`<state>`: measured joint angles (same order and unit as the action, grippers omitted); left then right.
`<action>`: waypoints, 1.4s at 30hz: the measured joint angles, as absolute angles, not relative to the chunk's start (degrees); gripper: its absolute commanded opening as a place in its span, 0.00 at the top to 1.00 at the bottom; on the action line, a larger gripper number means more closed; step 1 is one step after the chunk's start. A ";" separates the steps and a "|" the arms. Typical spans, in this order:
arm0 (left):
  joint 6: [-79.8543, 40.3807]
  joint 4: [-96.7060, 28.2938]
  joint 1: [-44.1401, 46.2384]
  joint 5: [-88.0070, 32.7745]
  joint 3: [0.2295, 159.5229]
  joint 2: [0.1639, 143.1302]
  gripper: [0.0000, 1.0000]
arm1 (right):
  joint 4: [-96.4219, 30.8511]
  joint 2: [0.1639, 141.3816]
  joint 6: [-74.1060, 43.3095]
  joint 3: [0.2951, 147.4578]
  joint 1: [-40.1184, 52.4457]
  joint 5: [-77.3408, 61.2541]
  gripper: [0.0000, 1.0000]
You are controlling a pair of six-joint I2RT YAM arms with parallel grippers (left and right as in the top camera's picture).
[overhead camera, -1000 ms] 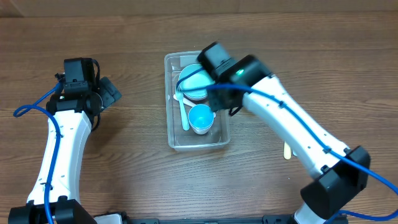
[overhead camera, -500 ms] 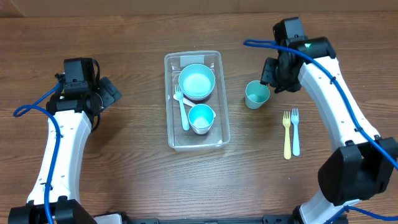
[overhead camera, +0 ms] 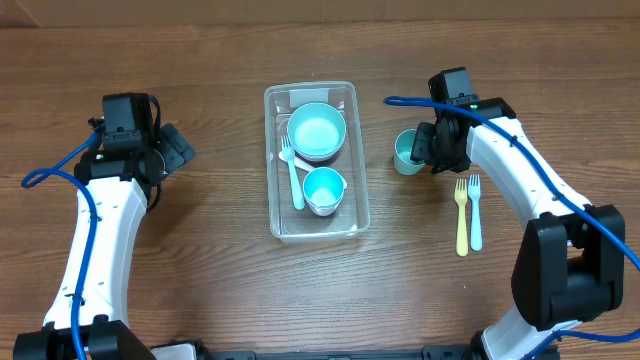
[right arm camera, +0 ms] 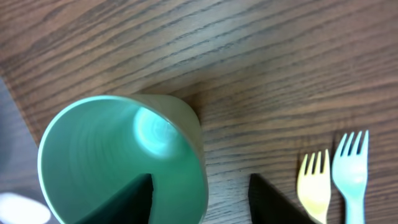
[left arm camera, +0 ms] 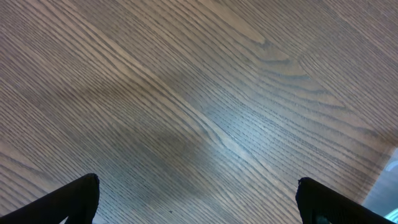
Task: Pack container
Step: 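Move the right gripper to the remaining teal cup and lower over it, then grasp the teal cup and carry it into the container with the right gripper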
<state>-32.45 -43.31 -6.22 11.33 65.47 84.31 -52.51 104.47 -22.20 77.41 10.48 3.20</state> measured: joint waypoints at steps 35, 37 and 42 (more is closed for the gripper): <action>-32.45 -43.31 -6.22 11.33 65.47 84.31 0.00 | -73.84 90.48 -14.61 96.09 21.54 3.40 0.96; -32.45 -43.31 -6.22 11.33 65.47 84.31 0.00 | -73.73 90.70 -14.22 96.09 24.03 3.42 0.96; -32.45 -43.31 -6.22 11.33 65.47 84.31 0.00 | -73.52 90.70 -13.82 96.09 30.50 3.40 0.96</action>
<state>-32.45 -43.31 -6.22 11.33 65.47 84.31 -73.52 90.70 -13.82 96.09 30.50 3.40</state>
